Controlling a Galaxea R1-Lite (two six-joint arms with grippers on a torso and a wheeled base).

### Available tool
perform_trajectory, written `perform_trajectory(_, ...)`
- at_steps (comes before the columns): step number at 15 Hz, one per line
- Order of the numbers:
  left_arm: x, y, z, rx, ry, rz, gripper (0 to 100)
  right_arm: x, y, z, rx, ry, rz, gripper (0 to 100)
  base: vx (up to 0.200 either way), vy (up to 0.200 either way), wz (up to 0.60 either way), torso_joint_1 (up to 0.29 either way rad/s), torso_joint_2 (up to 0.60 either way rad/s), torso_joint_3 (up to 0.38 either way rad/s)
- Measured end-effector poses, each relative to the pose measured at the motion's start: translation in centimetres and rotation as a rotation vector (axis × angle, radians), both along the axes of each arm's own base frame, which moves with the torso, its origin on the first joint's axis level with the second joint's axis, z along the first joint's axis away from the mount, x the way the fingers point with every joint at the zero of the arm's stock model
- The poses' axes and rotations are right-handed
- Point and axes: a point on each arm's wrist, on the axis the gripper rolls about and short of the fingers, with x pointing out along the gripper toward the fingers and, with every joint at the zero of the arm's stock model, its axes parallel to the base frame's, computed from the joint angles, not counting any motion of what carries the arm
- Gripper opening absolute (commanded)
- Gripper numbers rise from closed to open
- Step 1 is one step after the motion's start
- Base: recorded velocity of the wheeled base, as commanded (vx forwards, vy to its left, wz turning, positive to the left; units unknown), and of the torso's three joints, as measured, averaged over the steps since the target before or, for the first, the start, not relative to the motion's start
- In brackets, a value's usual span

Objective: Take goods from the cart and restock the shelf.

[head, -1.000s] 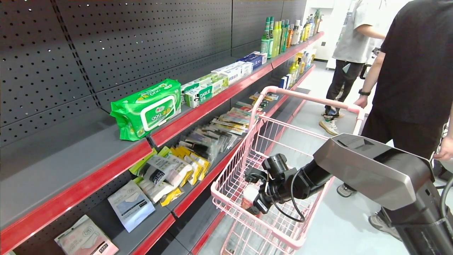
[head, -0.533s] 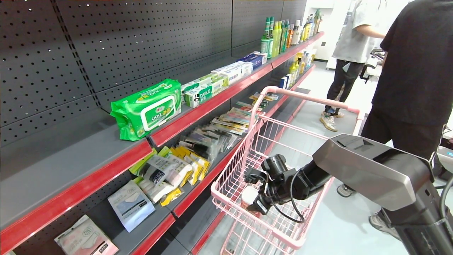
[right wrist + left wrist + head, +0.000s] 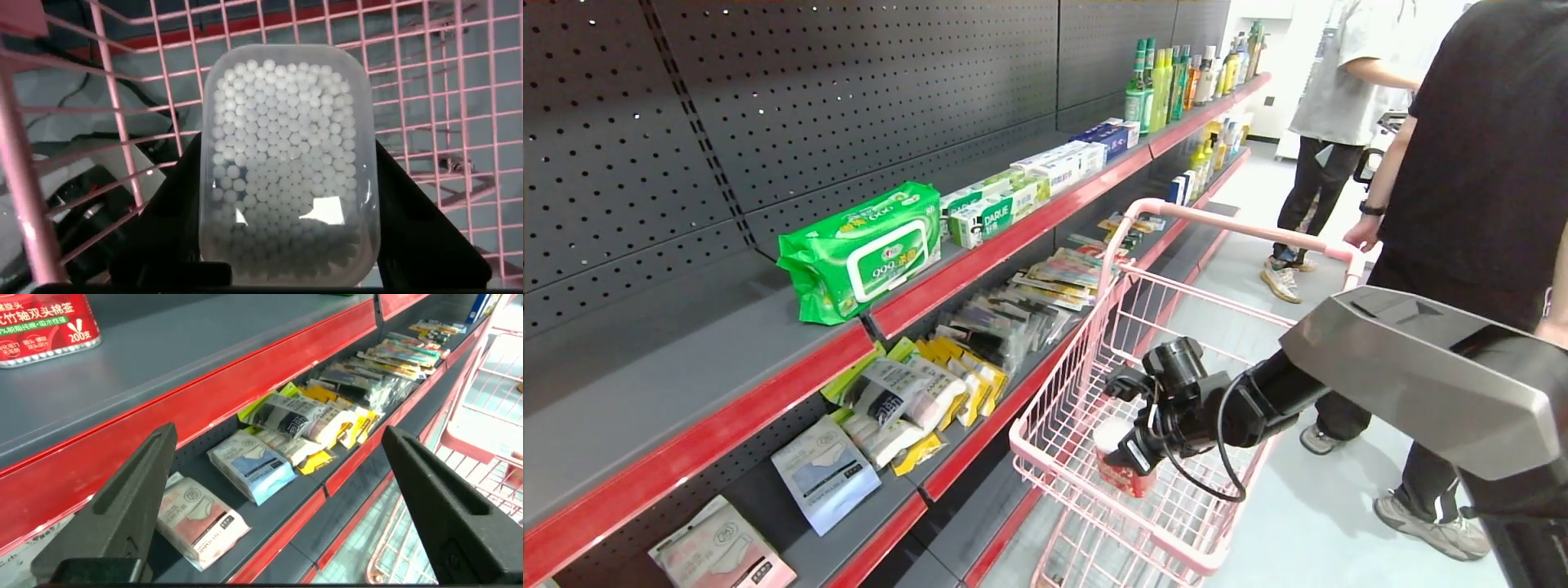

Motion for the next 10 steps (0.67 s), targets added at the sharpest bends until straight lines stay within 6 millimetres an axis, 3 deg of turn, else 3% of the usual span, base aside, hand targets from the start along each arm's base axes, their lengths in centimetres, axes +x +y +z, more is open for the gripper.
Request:
perform_trajectory(6, 0.0, 0.0, 0.0, 0.0, 0.0, 0.0, 100, -2.1, -3.5, 5.2, 0.036, -0.033, -0.096, 0, 0.0, 0.0, 0.0, 0.0, 0.0, 0.0)
perform_trajectory(10, 0.0, 0.0, 0.0, -0.001, 0.0, 0.0, 100, -3.4, -5.4, 10.0, 0.066, -0.136, -0.141, 0, 0.0, 0.0, 0.0, 0.0, 0.0, 0.0)
